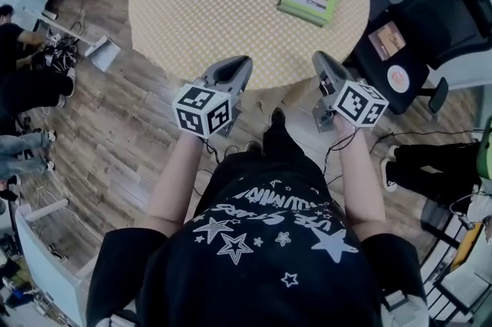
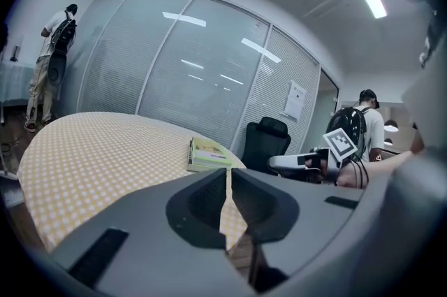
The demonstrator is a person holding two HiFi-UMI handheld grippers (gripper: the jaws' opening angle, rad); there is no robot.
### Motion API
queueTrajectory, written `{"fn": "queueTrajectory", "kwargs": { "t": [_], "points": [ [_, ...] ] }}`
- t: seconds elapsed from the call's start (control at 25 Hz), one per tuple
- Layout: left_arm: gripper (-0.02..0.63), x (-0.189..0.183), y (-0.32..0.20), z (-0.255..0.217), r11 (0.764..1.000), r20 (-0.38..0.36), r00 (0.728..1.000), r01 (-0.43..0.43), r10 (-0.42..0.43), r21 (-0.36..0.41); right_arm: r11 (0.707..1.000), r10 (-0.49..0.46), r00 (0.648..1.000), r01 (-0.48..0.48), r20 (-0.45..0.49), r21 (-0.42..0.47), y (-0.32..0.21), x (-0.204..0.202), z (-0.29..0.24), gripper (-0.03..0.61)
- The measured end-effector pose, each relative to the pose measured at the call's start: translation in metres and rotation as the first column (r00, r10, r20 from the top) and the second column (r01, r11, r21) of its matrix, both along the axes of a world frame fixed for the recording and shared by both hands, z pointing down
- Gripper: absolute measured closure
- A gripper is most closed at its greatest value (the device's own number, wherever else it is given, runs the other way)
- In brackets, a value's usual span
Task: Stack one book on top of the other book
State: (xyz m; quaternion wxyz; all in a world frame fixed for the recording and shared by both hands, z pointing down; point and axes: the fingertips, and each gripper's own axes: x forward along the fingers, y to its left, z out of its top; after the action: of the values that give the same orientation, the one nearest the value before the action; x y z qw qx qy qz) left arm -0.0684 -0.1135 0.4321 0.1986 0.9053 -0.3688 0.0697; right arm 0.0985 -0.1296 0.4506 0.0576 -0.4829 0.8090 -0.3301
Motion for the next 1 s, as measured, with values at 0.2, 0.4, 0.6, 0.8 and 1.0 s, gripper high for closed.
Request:
{"fn": "queueTrajectory", "kwargs": {
  "t": [0.2, 0.4, 0.6, 0.8, 1.0],
  "points": [
    [0.586, -0.008, 0.016, 0.0, 1.0, 0.0, 1.0, -0.023, 0.023, -0.002, 0.999, 0.026, 1.0, -0.026, -0.011, -0.022, 0.022, -0.001, 0.002, 0.528],
    [0.588, -0.014, 0.024, 0.008, 1.0, 0.01, 1.0, -0.013, 0.013, -0.004, 0.999, 0.02, 1.0, -0.021, -0.016, -0.026, 0.026, -0.002, 0.008, 0.528],
    [0.588, -0.017, 0.032, 0.012, 1.0, 0.003, 1.0, -0.002, 0.002, -0.019, 1.0, 0.0, 1.0, 0.0, -0.019, -0.017, 0.024, -0.008, 0.005, 0.528],
    [0.588, -0.002, 0.037, 0.014, 1.0, 0.026, 1.0, -0.002, 0.002, -0.014, 0.999, -0.049, 0.996, 0.049, -0.073, -0.01, 0.037, -0.004, 0.012, 0.528],
    [0.588, 0.022, 0.062, 0.013, 1.0, 0.018, 1.0, 0.021, -0.021, -0.015, 0.994, -0.109, 0.991, 0.109, -0.076, -0.004, 0.072, 0.008, 0.017, 0.528]
  ]
}}
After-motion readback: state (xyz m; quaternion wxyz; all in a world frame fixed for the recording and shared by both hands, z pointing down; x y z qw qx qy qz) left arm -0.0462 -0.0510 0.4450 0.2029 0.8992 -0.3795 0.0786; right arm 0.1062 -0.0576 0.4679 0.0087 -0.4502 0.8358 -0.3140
